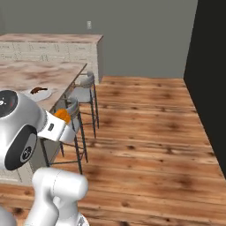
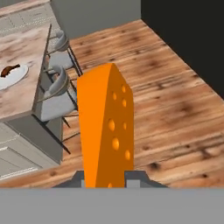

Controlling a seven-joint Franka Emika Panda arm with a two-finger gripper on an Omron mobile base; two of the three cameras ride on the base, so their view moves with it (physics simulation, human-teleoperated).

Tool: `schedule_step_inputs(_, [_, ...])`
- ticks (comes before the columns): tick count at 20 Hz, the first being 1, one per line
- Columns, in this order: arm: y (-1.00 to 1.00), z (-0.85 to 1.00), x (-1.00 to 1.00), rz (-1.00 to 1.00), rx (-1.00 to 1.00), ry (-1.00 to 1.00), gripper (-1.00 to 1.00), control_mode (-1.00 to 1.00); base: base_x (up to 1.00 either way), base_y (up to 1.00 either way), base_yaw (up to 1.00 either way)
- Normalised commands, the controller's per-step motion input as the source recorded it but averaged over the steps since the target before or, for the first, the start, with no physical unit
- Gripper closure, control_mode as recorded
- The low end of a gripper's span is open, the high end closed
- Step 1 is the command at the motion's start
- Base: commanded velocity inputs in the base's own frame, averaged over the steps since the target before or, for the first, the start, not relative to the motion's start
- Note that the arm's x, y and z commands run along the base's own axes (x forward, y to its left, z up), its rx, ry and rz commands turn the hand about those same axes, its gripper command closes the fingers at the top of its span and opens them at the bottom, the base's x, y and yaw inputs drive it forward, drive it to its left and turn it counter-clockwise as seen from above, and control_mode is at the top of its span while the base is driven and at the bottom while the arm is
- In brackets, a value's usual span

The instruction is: Take the cheese, chicken drumstick, and onion from the fridge and place them on the plate on the dining counter to create an appetizer plate.

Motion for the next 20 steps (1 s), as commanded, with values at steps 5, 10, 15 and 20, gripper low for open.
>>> schedule_step_inputs(5, [0.0,0.0,0.0,0.0,0.0,0.0,1.0,1.0,0.8,-0.27,0.46])
schedule_step_inputs(10, [0.0,0.0,0.0,0.0,0.0,0.0,1.0,1.0,1.0,-0.48,0.44])
schedule_step_inputs(15, [0.0,0.0,0.0,0.0,0.0,0.0,1.0,1.0,0.95,-0.46,0.46])
schedule_step_inputs(20, [0.0,0.0,0.0,0.0,0.0,0.0,1.0,1.0,0.82,-0.44,0.48])
